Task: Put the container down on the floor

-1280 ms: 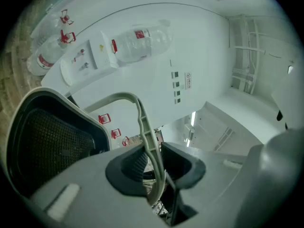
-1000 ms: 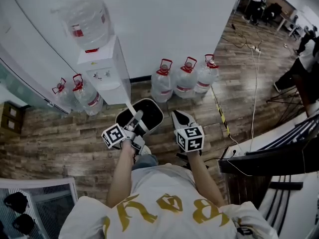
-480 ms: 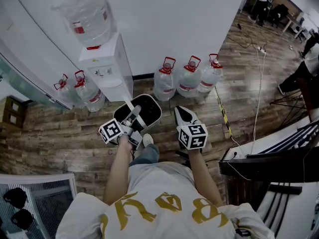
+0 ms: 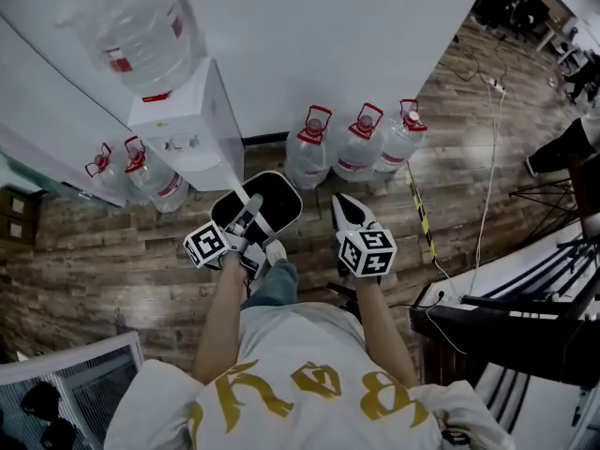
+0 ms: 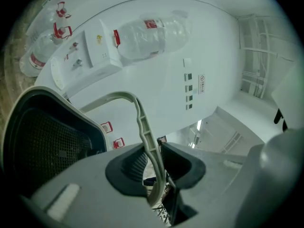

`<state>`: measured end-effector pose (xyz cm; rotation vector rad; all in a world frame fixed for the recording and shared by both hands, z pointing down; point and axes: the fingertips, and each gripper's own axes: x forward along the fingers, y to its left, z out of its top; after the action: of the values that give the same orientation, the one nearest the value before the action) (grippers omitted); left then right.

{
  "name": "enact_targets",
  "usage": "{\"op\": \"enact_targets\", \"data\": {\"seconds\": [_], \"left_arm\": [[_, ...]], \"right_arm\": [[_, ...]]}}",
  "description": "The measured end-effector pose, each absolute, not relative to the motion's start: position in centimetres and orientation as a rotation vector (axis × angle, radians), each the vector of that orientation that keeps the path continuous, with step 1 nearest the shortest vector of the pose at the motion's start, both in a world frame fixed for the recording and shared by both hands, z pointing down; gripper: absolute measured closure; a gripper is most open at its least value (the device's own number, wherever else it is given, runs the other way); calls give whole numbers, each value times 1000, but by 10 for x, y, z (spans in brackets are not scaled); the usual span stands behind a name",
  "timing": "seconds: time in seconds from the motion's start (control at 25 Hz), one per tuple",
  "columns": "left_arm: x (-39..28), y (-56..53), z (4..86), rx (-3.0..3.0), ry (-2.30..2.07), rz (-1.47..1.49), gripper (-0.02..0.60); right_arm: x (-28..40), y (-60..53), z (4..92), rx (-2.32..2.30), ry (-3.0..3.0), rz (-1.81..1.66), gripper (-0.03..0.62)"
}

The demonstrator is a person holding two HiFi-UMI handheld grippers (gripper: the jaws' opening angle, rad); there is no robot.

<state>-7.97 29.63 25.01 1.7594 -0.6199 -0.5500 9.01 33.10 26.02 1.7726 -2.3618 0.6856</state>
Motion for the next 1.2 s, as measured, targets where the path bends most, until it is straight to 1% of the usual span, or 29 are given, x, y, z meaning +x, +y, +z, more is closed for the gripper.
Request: {"op": "enact_targets", "data": {"seconds": [0.16, 0.48, 0.6, 0.88, 1.2], "left_arm": [[-74, 242, 257, 1746, -584, -527, 486], [-80, 127, 283, 1832, -562, -373, 491], [-76, 98, 289, 1837, -521, -350, 491], [-67, 50, 295, 1812, -498, -361, 491], [-60, 22, 305, 1806, -482, -316, 491]], "right_arm": [[89, 266, 271, 1784, -2326, 735, 568], [71, 149, 281, 1792, -2269, 753, 568], [68, 126, 290, 1753, -2232, 752, 568], [91, 87, 286, 1790, -2186, 770, 568], [73, 49, 302, 1709, -2216, 794, 568]]}}
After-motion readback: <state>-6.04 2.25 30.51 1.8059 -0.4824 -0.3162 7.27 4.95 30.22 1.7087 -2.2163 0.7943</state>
